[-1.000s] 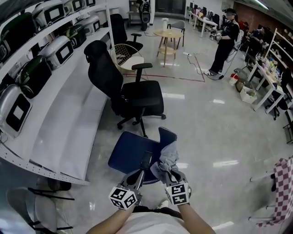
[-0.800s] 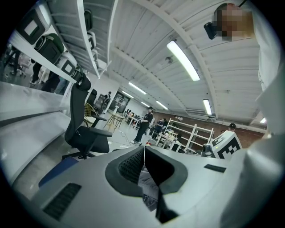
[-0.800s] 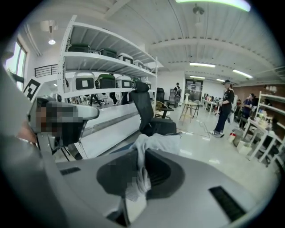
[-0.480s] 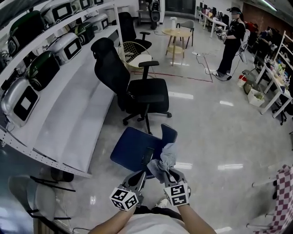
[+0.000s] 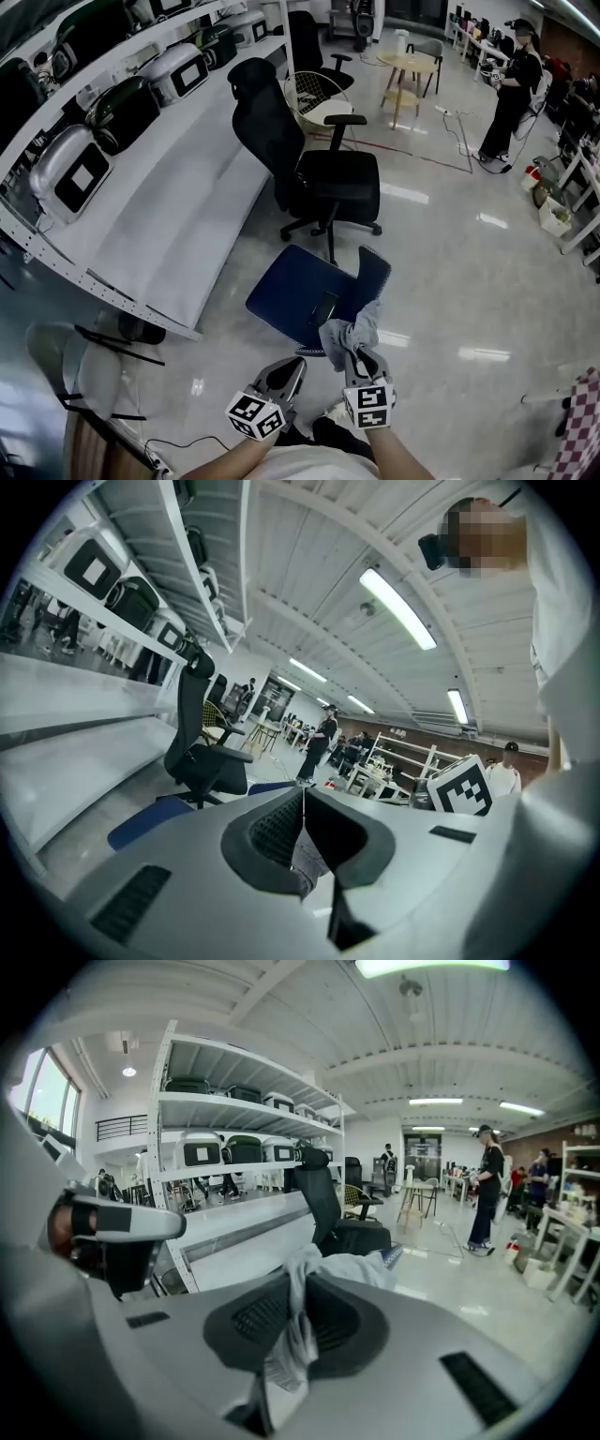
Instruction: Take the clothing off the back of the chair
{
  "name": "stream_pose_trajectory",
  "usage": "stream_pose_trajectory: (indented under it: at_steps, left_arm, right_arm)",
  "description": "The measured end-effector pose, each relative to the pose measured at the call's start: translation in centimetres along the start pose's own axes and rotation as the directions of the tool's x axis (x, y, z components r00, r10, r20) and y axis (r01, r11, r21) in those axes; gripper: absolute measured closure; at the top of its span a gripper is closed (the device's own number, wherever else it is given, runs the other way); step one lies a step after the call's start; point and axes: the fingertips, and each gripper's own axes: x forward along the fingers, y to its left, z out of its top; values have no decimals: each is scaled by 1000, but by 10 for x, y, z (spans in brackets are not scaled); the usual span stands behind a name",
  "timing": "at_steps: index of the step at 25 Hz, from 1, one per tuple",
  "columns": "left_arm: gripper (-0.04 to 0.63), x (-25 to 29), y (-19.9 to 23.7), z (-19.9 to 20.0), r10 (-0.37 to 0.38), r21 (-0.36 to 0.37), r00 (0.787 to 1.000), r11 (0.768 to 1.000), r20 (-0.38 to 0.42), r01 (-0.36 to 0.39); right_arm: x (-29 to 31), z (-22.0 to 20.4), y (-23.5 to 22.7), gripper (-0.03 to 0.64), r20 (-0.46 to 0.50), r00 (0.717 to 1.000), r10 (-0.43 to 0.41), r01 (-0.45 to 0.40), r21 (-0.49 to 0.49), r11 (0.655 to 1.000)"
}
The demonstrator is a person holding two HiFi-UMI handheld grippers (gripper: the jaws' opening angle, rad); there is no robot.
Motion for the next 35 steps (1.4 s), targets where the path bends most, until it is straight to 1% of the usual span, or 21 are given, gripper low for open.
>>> stream_pose_trajectory:
  at_steps: [3, 6, 11, 16, 26, 31, 35]
  left_arm:
    - [581, -7, 7, 2, -9, -16, 1000, 1000, 10, 10]
    - [581, -13, 14, 5, -45, -21, 999, 999, 21, 45]
    - [581, -31, 21, 13, -112, -31, 993, 993, 33, 113]
    - [581, -53, 33, 19, -155, -34, 987, 987, 37, 157]
    - [581, -91, 46, 3, -248, -68, 969, 967, -3, 247]
    - [581, -103, 44, -2, -265, -88, 964, 961, -10, 263]
    - [581, -107, 35, -3, -269, -83, 963, 960, 1, 268]
  right_arm:
    - [-2, 1, 9, 558, -15, 1000, -13, 13, -14, 1000]
    - [-5, 5, 18, 560, -16, 998, -53, 53, -12, 999]
    - [-16, 6, 46, 560, -37, 994, -99, 99, -20, 995]
    - [-23, 9, 74, 560, -39, 990, -139, 138, -25, 990]
    - [-47, -7, 122, 560, -65, 970, -232, 233, 8, 972]
    - [-60, -13, 140, 560, -79, 968, -240, 241, 13, 970]
    - [-67, -17, 146, 560, -86, 970, -227, 229, 13, 973]
